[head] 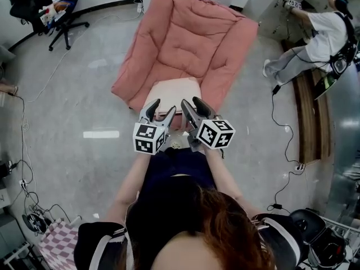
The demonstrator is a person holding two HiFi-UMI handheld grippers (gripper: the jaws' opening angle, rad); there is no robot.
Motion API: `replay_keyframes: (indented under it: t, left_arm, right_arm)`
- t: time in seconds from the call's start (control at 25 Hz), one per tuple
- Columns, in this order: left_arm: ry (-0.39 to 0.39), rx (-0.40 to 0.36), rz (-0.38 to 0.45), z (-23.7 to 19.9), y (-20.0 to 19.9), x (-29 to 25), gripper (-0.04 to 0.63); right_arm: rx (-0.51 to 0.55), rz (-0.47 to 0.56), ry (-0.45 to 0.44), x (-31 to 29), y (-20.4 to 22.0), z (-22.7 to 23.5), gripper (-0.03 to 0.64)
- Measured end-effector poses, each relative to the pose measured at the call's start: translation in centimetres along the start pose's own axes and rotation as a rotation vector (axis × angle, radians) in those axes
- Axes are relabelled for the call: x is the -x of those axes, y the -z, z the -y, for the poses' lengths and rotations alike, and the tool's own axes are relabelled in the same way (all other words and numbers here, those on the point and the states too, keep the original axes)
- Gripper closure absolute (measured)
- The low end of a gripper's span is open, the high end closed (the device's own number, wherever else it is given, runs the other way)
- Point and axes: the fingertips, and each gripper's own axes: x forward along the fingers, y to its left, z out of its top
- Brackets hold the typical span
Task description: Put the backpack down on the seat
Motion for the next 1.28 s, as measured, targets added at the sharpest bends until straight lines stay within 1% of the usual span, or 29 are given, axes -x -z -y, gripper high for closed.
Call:
replay_keyframes:
  t: [0.04, 0.08, 0.12, 0.16, 0.24, 0.28, 0.36, 0.44, 0.52, 0.72, 1.0, 1.28]
  left_arm:
    - [-0.012, -0.009, 0.024, 0.1, -0.7, -0.2, 0.357]
    - [-0.025, -0.015, 0.051, 0.2, -1.4, -0.2, 0.407]
    - [-0.036, -0.016, 0.081, 0.4, -2.1, -0.2, 0.468]
    - [-0.041, -0.013, 0.113, 0.6, -2.9, -0.1, 0.525]
    - [-0.039, -0.001, 0.163, 0.9, -4.4, 0.1, 0.563]
    - [-0.039, -0.004, 0.177, 1.0, -5.0, 0.1, 0.572]
    - [-0.045, -0.027, 0.188, 1.2, -5.9, 0.2, 0.577]
    - [-0.048, -0.043, 0.191, 1.4, -6.5, 0.3, 0.577]
    - [-0.043, -0.042, 0.196, 1.5, -6.9, 0.4, 0.577]
    - [-0.04, -0.037, 0.195, 1.5, -7.3, 0.7, 0.577]
    - [-0.048, -0.047, 0.167, 1.4, -6.8, 0.3, 0.577]
    - [-0.071, -0.039, 0.167, 0.9, -6.6, 0.8, 0.577]
  right_arm:
    - [0.007, 0.012, -0.021, -0.1, -0.7, -0.1, 0.382]
    - [0.01, 0.022, -0.033, -0.1, -1.3, -0.2, 0.395]
    - [0.013, 0.028, -0.036, -0.1, -1.7, -0.2, 0.458]
    - [0.022, 0.028, -0.033, -0.2, -2.1, -0.1, 0.559]
    - [0.066, -0.001, -0.036, -0.6, -2.4, -0.2, 0.565]
    - [0.093, -0.023, -0.043, -0.8, -2.3, -0.4, 0.568]
    - [0.124, -0.054, -0.071, -1.2, -2.3, -0.9, 0.572]
    - [0.125, -0.053, -0.103, -1.3, -2.5, -1.7, 0.574]
    - [0.136, -0.045, -0.113, -1.5, -2.8, -2.4, 0.581]
    - [0.197, -0.07, -0.144, -2.1, -2.7, -3.3, 0.584]
    - [0.22, -0.08, -0.129, -2.2, -2.6, -2.5, 0.584]
    - [0.261, -0.11, -0.116, -2.2, -1.6, -2.9, 0.584]
